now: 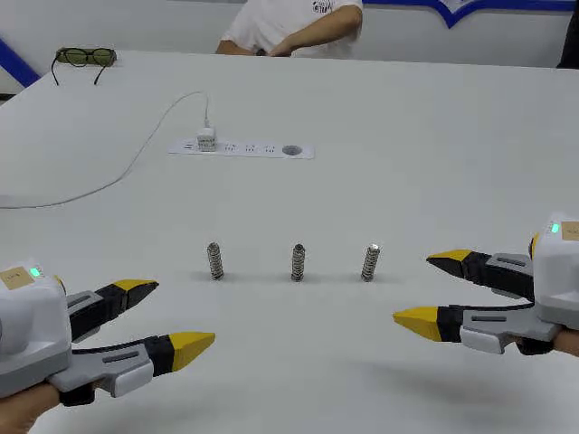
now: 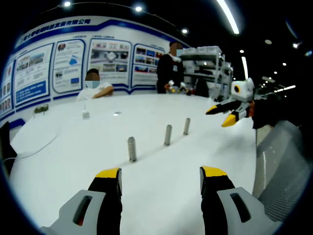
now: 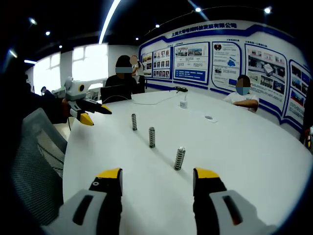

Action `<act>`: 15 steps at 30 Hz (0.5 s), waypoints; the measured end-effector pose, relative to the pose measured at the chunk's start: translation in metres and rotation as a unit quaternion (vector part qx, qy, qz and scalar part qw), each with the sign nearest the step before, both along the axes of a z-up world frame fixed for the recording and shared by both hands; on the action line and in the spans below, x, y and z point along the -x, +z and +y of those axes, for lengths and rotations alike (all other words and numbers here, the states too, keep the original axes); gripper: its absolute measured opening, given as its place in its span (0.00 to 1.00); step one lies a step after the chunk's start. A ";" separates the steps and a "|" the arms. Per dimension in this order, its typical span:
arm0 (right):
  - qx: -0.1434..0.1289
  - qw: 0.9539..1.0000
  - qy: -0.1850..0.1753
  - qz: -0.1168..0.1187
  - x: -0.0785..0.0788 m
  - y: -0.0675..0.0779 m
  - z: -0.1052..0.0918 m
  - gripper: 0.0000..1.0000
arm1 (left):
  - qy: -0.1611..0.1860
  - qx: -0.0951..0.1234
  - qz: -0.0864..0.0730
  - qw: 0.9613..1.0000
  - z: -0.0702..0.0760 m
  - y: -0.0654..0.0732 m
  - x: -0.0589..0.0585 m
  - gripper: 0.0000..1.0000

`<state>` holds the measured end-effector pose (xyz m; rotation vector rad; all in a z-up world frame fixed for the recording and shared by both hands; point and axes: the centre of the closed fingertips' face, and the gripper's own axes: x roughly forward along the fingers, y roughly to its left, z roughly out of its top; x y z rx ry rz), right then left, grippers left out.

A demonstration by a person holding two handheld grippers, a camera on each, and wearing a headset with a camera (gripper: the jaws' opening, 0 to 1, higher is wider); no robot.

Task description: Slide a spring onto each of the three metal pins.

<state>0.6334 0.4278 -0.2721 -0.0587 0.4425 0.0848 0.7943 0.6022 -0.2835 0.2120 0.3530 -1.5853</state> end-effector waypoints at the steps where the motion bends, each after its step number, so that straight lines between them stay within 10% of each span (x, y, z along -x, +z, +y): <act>1: 0.000 1.000 0.000 0.000 0.000 0.000 0.000 0.60 | -0.001 0.000 0.000 1.000 0.000 0.000 0.000 0.66; 15: -0.001 1.000 0.000 -0.003 -0.001 0.001 -0.002 0.60 | -0.003 -0.001 -0.003 1.000 0.000 0.003 0.001 0.66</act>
